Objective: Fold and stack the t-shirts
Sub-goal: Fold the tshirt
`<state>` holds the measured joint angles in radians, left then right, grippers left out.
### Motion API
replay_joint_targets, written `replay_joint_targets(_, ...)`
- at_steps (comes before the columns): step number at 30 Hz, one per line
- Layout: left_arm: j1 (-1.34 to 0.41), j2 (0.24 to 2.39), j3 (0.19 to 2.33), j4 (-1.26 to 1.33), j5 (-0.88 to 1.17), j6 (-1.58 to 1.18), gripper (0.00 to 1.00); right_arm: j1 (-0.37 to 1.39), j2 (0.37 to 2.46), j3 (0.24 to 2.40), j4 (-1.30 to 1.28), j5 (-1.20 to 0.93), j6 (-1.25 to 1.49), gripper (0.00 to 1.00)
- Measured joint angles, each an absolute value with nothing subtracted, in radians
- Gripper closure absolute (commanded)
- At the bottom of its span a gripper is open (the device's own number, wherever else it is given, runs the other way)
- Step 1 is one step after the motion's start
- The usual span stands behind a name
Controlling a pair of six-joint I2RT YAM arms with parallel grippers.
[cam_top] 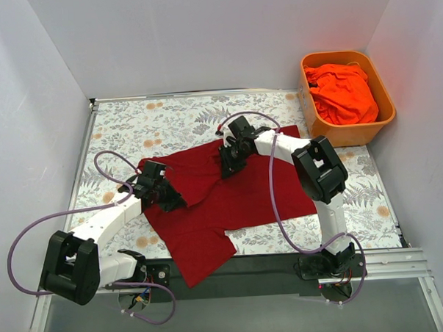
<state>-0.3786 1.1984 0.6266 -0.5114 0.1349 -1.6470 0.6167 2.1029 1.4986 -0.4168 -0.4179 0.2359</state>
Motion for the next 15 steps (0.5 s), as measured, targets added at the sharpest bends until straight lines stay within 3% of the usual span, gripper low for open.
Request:
replay_joint_targets(5, -0.383, 1.174, 0.627, -0.511, 0.165, -1.644, 0.71, 0.593, 2.074, 1.497, -0.453, -0.360, 0.205, 0.63)
replay_joint_targets(9, -0.383, 1.168, 0.627, -0.513, 0.178, -1.628, 0.49, 0.517, 2.014, 1.496, -0.454, -0.330, 0.202, 0.61)
replay_joint_targets(15, -0.345, 1.185, 0.681, -0.532, 0.134, -1.587, 0.44, 0.368, 1.944, 1.468, -0.418, -0.331, 0.205, 0.61)
